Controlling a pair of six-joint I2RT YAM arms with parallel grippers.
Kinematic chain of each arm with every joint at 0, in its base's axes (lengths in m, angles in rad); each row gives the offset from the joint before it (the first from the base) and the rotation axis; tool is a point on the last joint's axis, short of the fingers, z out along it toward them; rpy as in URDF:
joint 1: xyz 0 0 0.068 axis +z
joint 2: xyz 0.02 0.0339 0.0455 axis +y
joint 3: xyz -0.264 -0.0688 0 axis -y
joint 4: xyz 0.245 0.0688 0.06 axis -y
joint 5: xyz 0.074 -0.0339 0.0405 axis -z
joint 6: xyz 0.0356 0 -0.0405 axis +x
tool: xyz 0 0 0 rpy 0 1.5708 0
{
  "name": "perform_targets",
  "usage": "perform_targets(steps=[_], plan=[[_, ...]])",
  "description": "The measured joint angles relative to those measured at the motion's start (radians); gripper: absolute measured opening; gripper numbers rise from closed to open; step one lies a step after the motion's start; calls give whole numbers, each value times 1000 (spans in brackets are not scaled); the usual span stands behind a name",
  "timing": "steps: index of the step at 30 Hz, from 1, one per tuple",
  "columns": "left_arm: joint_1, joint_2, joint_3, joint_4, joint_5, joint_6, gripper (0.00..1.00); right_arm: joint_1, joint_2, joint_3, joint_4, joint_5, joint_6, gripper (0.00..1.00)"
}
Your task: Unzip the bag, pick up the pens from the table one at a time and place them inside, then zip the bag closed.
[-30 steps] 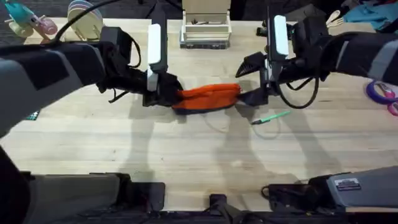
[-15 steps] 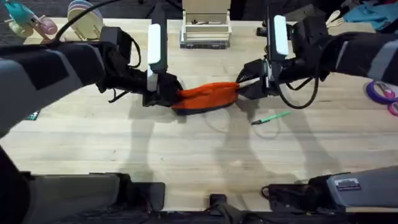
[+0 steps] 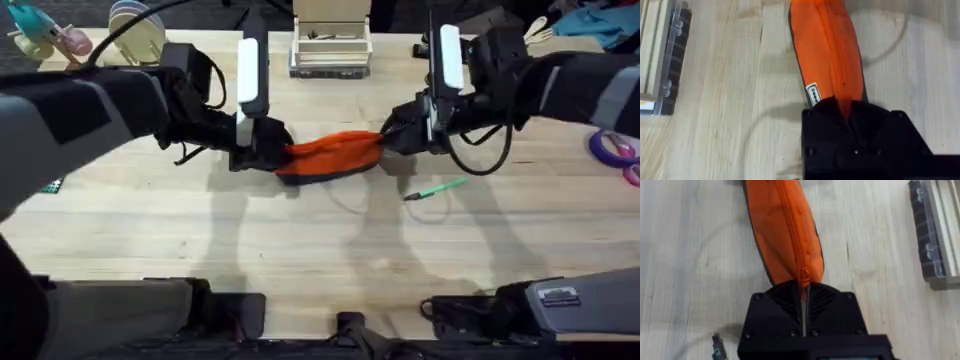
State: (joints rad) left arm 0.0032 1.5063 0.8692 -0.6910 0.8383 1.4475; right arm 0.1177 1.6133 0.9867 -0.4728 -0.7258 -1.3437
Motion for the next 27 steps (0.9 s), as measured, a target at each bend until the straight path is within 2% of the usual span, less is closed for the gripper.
perform_targets(steps=[27], plan=[[-1,0,0,2,44,0,43,8,-195,0,-14,43,0,33]])
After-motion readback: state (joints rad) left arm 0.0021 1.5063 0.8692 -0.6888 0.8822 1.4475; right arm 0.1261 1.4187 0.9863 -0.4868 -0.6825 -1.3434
